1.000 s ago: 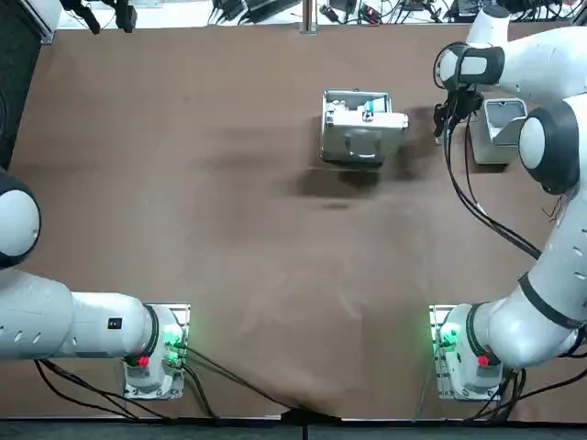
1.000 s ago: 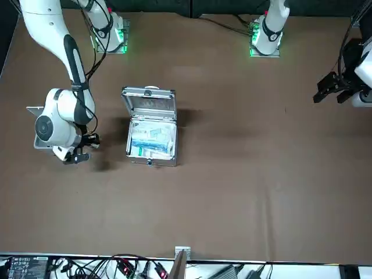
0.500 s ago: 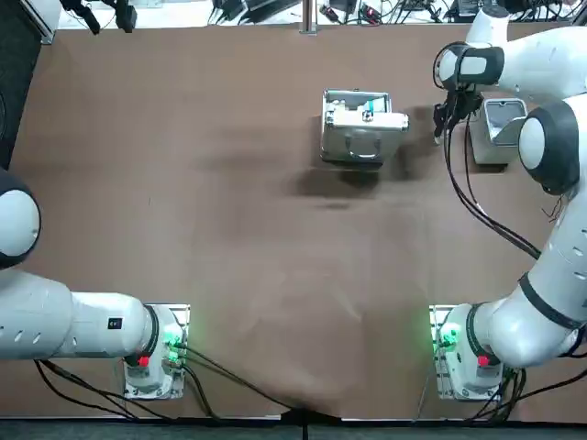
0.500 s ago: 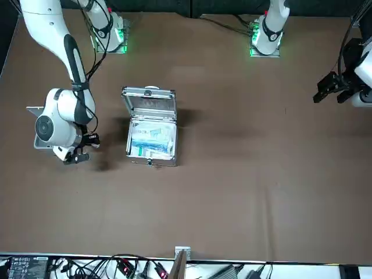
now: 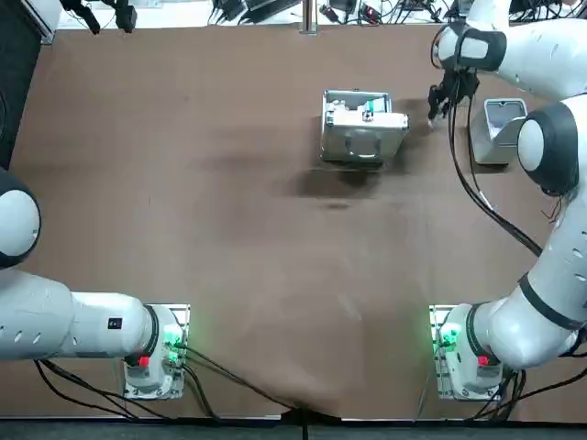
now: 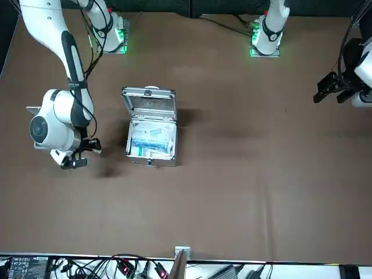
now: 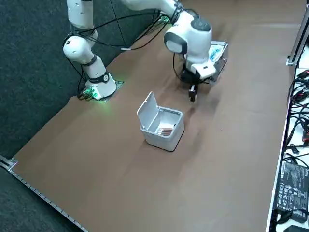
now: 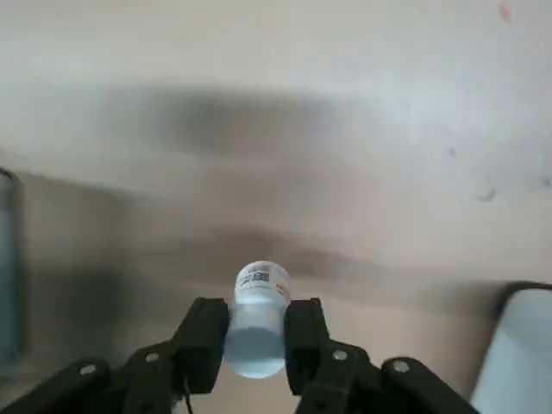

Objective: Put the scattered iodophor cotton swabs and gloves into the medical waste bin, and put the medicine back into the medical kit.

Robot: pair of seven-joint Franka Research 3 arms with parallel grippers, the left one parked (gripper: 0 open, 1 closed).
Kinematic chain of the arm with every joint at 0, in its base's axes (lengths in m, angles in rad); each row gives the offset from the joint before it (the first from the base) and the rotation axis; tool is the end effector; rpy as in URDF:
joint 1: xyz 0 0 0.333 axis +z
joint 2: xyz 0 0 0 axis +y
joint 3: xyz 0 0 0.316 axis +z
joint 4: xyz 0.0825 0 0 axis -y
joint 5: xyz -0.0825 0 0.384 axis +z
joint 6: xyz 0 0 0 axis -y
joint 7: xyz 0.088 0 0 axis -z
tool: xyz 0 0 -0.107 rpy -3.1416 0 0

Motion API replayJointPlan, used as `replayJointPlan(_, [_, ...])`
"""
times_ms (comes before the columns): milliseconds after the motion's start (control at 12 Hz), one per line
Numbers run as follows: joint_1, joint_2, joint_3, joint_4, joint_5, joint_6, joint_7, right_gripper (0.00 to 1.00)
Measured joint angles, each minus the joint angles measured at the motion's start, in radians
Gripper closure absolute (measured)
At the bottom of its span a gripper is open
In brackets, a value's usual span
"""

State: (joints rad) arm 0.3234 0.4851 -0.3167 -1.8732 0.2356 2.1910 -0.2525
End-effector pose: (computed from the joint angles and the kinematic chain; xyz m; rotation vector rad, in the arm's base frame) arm 0.6208 0.0224 0.2532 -3.0783 -0.2046 0.2003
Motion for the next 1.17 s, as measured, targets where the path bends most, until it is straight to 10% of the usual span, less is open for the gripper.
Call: replayJointPlan(1167, [0.287,0.003,0.015,0.278,0.142,-0.135,0.607,0.6])
